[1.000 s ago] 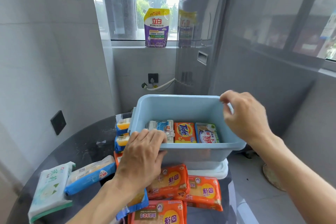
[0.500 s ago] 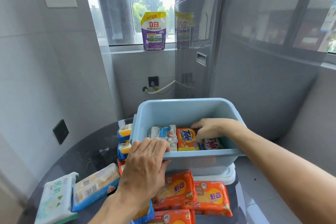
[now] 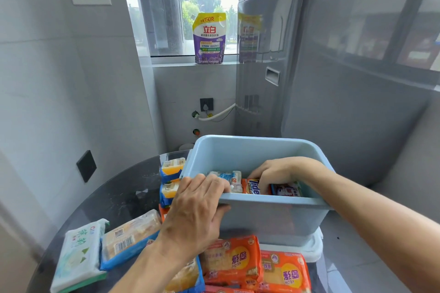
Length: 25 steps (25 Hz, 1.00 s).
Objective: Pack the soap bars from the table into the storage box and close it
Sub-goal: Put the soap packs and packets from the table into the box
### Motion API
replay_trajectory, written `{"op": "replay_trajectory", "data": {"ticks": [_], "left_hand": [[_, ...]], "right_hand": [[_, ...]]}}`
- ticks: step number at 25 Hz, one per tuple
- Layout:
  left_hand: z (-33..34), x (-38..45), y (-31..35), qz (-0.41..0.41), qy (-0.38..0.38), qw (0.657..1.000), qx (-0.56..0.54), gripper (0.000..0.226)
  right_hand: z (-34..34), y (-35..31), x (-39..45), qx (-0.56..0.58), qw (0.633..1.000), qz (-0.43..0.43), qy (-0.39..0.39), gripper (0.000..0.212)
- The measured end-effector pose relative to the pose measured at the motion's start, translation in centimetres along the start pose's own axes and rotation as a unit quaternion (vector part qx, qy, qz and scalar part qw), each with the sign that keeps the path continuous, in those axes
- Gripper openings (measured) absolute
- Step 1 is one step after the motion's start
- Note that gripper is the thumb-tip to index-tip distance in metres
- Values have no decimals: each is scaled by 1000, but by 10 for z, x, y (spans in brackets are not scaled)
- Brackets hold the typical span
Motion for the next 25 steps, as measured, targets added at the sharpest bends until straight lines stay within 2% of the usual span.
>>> {"op": "replay_trajectory", "data": {"ticks": [3, 5, 7, 9, 10, 13, 15, 17, 18, 21, 23, 25], "left_hand": [[2, -1, -1, -5, 4, 1000, -1, 46], [2, -1, -2, -5, 4, 1000, 0, 46], [3, -1, -3, -4, 4, 1000, 7, 46], [2, -1, -3, -5, -4, 1000, 10, 45], [2, 2, -2, -4, -7, 1000, 10, 44], [0, 8, -11, -17, -39, 999, -13, 38], [-4, 12, -23, -19, -66, 997, -25, 45], [-18, 8, -52, -46, -74, 996, -19, 58], [-26, 8, -70, -79, -67, 994, -29, 60], [-50, -7, -147, -258, -48, 964, -32, 53], [-53, -28, -196, -362, -96, 925, 66, 48], [-48, -54, -223, -398, -185, 889, 126, 48]], "right_hand": [[3, 2, 3, -48, 999, 14, 12, 50], [9, 8, 3, -17, 999, 41, -2, 50], [3, 8, -5, 1, 998, 53, 34, 52], [-21, -9, -18, -15, 988, -8, 151, 46], [-36, -19, -31, -5, 972, -47, 231, 39], [-60, -49, -88, 42, 881, -108, 459, 14], [-48, -76, -120, 23, 820, -159, 549, 13], [-13, -114, -131, -33, 791, -214, 572, 15], [6, -126, -131, -70, 790, -228, 565, 14], [46, -151, -104, -172, 806, -238, 513, 17], [53, -157, -88, -217, 806, -230, 501, 17], [56, -159, -78, -249, 799, -208, 506, 16]]}}
Point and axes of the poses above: each hand's wrist, its own x-axis towards the middle knuckle, its own z-axis out of the palm, y = z × x, the point moved 9 cm from there along x, towards the middle knuckle, and after that the axes turned 14 degrees about -z, right-handed, at the moved point
